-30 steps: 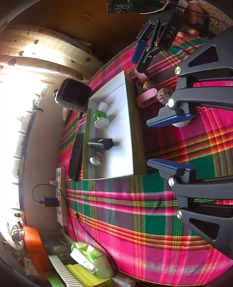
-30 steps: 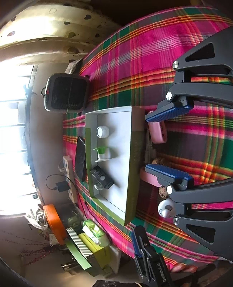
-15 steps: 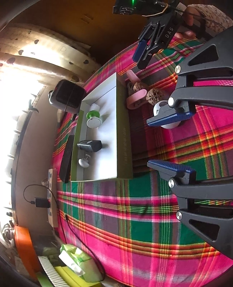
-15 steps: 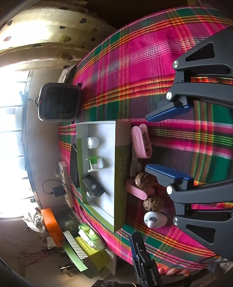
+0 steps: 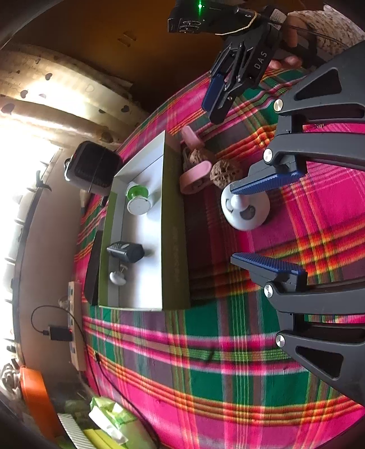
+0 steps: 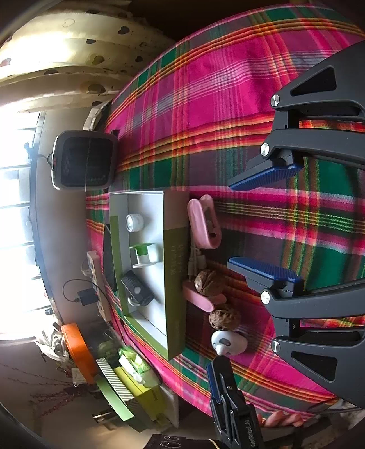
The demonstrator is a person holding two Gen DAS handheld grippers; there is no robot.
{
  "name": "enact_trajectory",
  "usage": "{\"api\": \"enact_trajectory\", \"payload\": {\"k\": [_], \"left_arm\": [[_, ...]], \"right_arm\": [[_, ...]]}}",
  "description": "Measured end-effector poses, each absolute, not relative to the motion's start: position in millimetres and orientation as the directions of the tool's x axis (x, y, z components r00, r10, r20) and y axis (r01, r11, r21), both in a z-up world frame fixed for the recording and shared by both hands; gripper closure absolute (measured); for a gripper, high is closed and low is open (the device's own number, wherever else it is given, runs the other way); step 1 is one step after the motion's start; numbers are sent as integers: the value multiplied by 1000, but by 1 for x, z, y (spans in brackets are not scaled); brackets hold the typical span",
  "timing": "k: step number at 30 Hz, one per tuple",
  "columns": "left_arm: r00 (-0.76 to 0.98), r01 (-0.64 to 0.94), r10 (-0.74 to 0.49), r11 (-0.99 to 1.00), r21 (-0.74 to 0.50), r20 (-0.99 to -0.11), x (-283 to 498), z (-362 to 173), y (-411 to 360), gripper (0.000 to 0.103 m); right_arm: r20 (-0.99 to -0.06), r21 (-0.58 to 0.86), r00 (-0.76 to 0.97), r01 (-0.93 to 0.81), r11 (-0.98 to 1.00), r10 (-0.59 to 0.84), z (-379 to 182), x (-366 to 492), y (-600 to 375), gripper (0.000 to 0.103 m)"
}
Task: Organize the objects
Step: 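Move left tool toward white panda-face toy while right tool approaches pink case, then close left tool on white panda-face toy while right tool nears pink case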
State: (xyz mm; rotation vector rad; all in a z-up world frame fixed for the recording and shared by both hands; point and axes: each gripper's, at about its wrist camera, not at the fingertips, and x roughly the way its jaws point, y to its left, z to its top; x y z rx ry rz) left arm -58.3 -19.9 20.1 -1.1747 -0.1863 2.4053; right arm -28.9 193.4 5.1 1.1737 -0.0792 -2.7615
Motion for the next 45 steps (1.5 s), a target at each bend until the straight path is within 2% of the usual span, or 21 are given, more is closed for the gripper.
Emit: {"api": "enact_trajectory", "payload": {"k": [4, 20, 33, 39, 42, 45], "left_arm": [[-522, -346, 466, -881, -322, -715, -58, 18, -16, 56], [-506, -346, 454, -886, -310, -733, -64, 11, -6, 55], [-527, -368, 400, -903, -222, -750, -65, 12, 8, 55], [-534, -364, 397, -905, -221, -746, -64, 12, 8, 55], [-536, -363, 399, -905, -224, -744, -65, 12, 8, 56], [-534, -362, 408, -902, -237, -740, -66, 12, 7, 66]], "right_arm": [[-710, 108, -687, 110, -988, -154, 6, -28, 196, 52], [-717, 116, -678, 118, -986, -165, 2, -28, 199, 52], [-723, 116, -671, 116, -986, -164, -2, -31, 198, 52], [-728, 117, -666, 115, -986, -164, -4, -33, 196, 51], [-730, 118, -664, 114, -986, -164, -5, -33, 197, 51], [-732, 118, -662, 112, -987, -163, -5, -34, 197, 51]]}}
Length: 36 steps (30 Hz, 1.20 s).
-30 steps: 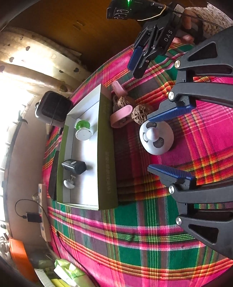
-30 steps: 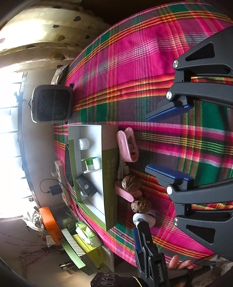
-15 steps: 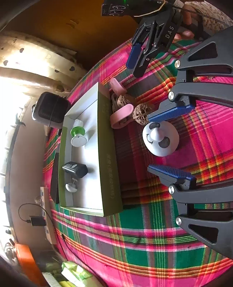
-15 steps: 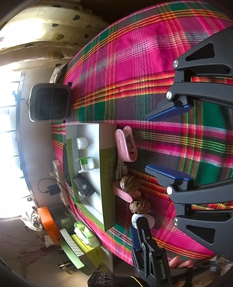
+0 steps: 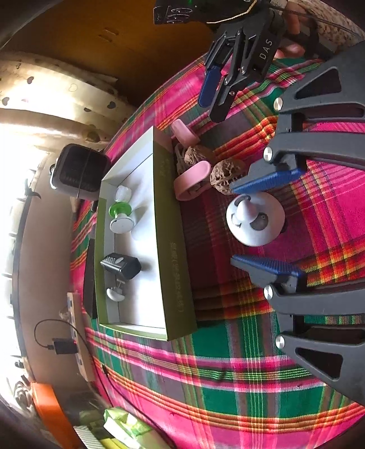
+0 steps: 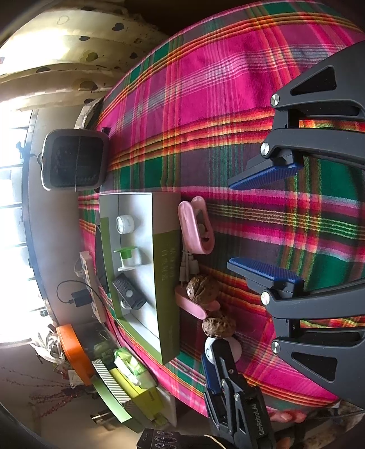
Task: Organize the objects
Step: 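Close left tool on white panda-face toy while right tool nears pink case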
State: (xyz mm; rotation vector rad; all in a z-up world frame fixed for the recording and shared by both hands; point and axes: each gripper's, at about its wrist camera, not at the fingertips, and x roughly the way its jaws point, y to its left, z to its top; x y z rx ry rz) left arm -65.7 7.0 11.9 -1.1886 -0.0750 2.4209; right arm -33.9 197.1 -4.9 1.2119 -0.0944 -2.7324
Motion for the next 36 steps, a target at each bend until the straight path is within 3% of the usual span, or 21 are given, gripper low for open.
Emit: {"api": "enact_trajectory", "payload": {"k": [11, 36], "left_arm": [[-546, -358, 416, -901, -246, -727, -65, 15, 4, 73], [-557, -317, 406, -910, -267, -724, -72, 12, -11, 72]], "right_arm": [[-727, 120, -670, 91, -989, -150, 1, -42, 194, 51], [-768, 58, -640, -58, -997, -8, -3, -65, 195, 48]]}}
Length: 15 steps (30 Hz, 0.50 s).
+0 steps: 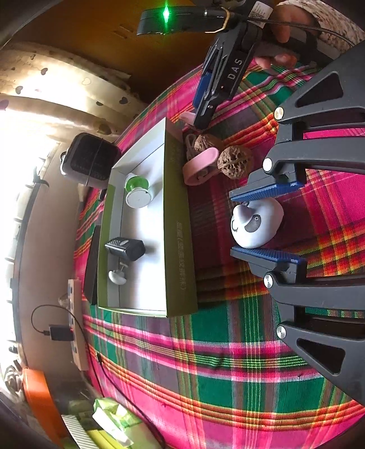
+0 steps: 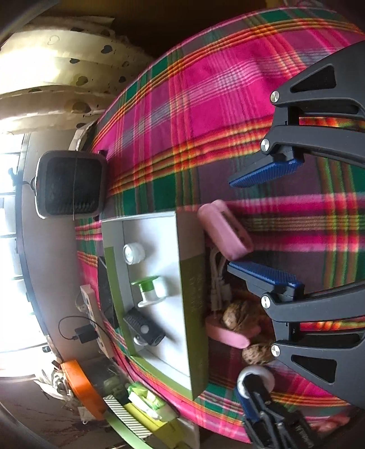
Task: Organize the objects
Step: 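Close left tool on white panda-face toy while right tool nears pink case, then close right tool on the pink case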
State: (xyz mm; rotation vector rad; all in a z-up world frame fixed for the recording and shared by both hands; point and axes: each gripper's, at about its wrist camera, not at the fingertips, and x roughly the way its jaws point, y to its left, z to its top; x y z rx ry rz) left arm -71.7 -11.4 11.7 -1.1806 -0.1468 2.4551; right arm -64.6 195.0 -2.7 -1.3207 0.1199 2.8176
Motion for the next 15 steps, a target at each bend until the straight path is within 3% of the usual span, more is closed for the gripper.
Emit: {"api": "enact_trajectory", "payload": {"k": [8, 15], "left_arm": [[-556, -317, 406, -910, -268, -725, -72, 12, -11, 72], [-551, -319, 404, -911, -263, -730, -72, 9, -10, 70]], "right_arm": [[-778, 41, -627, -103, -994, 33, -5, -57, 212, 48], [-762, 84, -646, -49, -995, -33, -1, -58, 204, 48]]}}
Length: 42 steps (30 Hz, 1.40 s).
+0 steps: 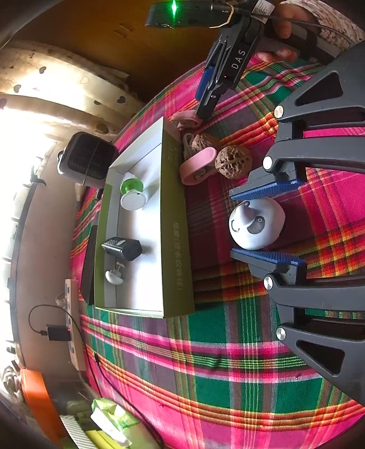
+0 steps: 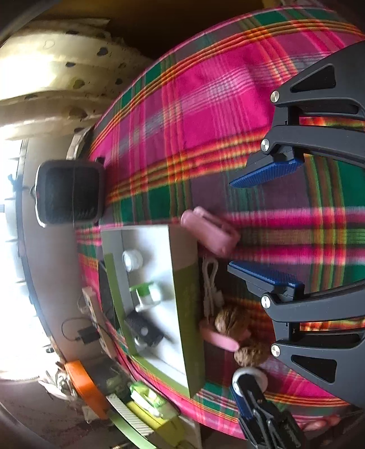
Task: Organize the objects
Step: 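Close right tool on the pink case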
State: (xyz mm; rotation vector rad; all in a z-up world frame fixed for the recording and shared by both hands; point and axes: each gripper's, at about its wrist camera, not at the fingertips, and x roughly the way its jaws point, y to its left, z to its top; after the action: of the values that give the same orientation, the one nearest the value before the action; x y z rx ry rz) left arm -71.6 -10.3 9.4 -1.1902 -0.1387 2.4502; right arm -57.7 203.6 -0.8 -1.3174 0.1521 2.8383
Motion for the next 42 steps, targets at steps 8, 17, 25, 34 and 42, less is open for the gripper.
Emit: {"api": "enact_trajectory", "payload": {"k": [8, 17, 25, 34, 42], "left_arm": [[-551, -320, 400, -912, -258, -733, -71, 8, -9, 69], [-550, -318, 403, -911, -263, -731, -71, 9, -9, 69], [-552, -311, 402, -912, -267, -730, -71, 8, -9, 69], [-557, -303, 395, -916, -264, -731, -70, 9, -9, 70], [-557, -303, 396, -916, -265, -730, -70, 9, -9, 70]], "right_arm": [[-771, 82, -637, -87, -993, -8, -5, -78, 202, 48], [-775, 82, -632, -108, -991, 5, -7, -80, 209, 48], [-774, 76, -633, -111, -991, 11, -6, -75, 211, 59], [-773, 73, -634, -104, -992, 9, -6, -70, 216, 81], [-770, 84, -638, -85, -993, -11, -6, -67, 216, 84]]}}
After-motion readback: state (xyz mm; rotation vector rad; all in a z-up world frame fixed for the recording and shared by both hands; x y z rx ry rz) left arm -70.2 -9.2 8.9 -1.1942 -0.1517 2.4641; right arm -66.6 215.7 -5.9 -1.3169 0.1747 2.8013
